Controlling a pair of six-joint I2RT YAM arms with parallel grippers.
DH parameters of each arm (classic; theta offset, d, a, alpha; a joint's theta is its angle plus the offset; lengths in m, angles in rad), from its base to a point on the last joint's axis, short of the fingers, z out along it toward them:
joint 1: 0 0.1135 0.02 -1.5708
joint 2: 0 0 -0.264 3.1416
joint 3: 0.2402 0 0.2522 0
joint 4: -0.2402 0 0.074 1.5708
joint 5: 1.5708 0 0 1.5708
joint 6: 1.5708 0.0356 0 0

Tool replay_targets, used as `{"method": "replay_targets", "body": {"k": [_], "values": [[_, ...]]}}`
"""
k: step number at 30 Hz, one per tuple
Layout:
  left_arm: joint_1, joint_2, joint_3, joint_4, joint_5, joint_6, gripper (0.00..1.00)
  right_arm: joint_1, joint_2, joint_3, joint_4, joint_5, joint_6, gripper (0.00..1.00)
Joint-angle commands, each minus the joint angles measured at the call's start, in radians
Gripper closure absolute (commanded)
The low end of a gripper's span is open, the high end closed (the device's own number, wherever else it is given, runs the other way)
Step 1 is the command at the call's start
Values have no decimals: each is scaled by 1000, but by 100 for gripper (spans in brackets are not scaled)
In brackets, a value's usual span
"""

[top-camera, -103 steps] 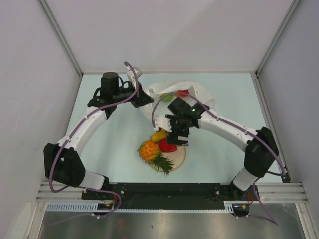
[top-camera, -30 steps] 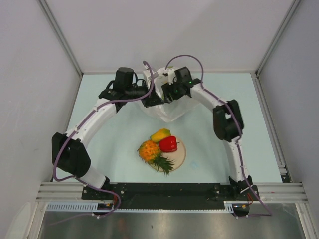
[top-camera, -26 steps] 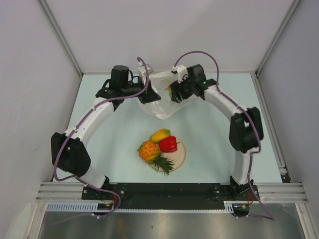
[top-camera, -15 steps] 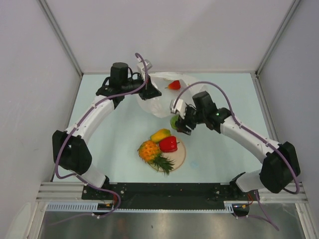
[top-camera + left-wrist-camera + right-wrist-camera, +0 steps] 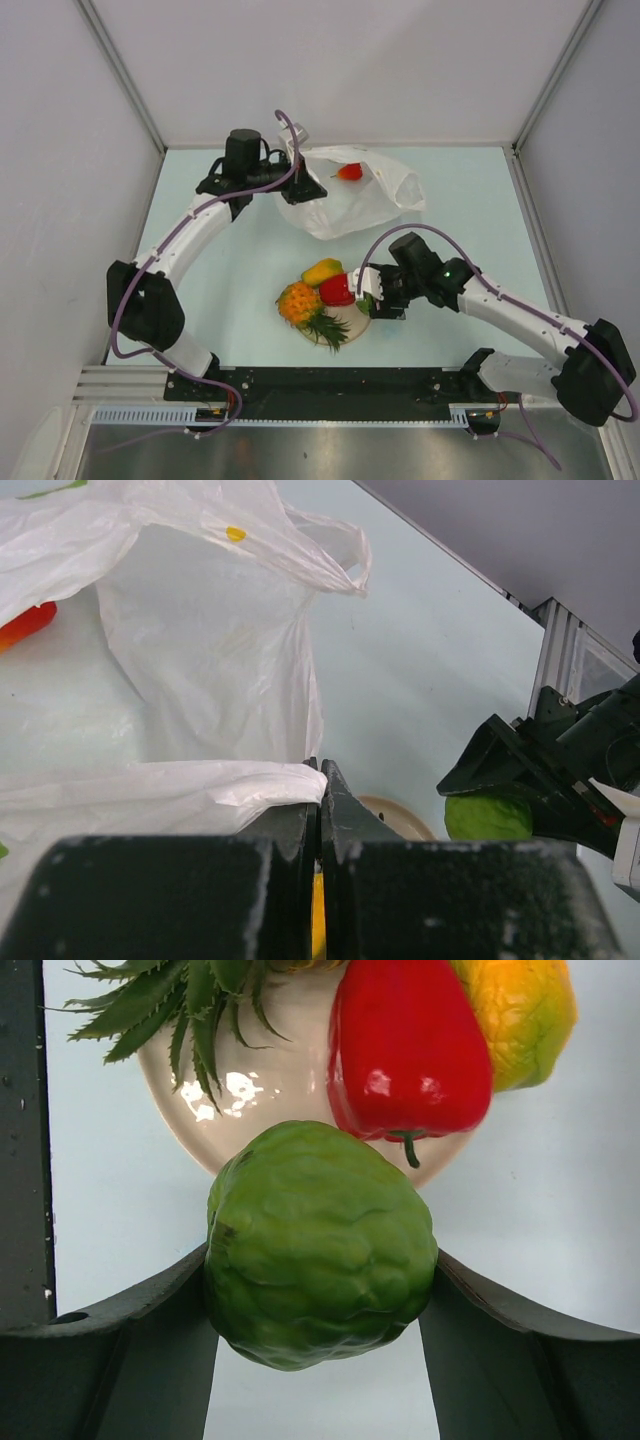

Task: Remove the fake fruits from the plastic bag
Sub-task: Place the fake fruit on the plate.

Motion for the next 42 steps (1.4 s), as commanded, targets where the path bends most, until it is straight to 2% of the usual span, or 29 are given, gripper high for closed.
{"method": "replay_targets", "body": {"k": [1, 9, 17, 19, 20, 24, 26, 35, 39, 42], "values": [[-6, -8, -21, 36, 41, -28, 100, 35, 45, -10, 44, -13, 7, 60], [-7, -15, -45, 59, 22, -30, 100, 90, 155, -27, 132, -43, 58, 57], [-6, -27, -70, 75, 28, -48, 100, 97, 214, -27, 184, -60, 154, 47], [-6, -27, -70, 75, 28, -47, 100, 97, 224, -27, 188, -64, 167, 39], [-6, -26, -70, 76, 27, -48, 100, 92, 226, -27, 190, -75, 173, 30], [-6, -18, -67, 79, 28, -47, 100, 86, 231, -27, 196, -90, 173, 15], [-7, -15, -67, 79, 30, -48, 100, 84, 231, -27, 195, -87, 173, 1], [-4, -8, -67, 79, 33, -47, 100, 69, 211, -13, 153, -35, 204, 0], [-3, -6, -68, 75, 34, -44, 100, 48, 166, 51, 14, 17, 185, 0], [1, -6, -71, 78, 41, -44, 100, 25, 91, 88, -19, 84, 216, 0]]}}
